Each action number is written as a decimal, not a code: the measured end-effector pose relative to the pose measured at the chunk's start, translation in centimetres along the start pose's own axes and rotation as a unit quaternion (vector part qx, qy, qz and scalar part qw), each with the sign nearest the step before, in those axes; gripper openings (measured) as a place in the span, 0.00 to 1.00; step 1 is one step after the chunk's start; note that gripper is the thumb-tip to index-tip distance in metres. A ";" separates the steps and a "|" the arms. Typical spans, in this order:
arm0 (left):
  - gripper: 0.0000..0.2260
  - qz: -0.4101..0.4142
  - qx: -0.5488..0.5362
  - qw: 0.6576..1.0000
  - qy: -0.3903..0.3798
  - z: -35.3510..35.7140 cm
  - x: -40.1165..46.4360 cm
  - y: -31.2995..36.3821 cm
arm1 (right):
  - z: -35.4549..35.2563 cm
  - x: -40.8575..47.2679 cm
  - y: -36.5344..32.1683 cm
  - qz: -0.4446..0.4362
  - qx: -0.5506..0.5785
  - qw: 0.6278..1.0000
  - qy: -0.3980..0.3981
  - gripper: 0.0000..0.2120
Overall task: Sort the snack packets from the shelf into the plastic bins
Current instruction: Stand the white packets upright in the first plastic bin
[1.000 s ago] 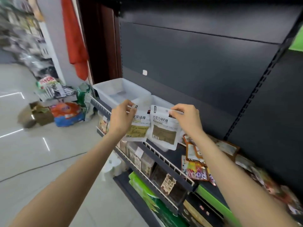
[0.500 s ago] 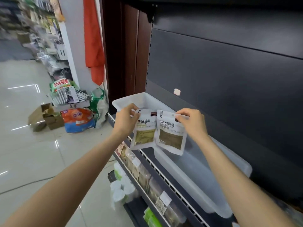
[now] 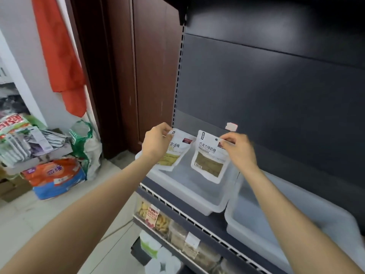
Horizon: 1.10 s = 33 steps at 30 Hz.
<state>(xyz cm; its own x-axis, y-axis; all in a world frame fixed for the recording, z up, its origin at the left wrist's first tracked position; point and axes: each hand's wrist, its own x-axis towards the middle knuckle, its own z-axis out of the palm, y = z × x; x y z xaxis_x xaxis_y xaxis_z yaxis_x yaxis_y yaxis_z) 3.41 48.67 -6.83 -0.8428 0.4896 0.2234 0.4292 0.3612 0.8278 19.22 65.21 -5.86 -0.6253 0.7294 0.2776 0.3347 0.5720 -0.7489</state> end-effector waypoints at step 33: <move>0.08 0.141 0.128 0.963 -0.189 10.4 21.1 -10.2 | 11.8 9.3 6.9 0.199 -0.232 0.942 0.141 0.10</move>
<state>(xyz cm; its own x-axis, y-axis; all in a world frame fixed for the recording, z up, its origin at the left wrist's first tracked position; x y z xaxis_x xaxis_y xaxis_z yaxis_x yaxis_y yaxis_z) -15.41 63.56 -15.87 -0.5235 0.8334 0.1770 0.7304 0.3320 0.5969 7.38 71.53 -15.48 -0.1949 0.9536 0.2296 0.8159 0.2875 -0.5016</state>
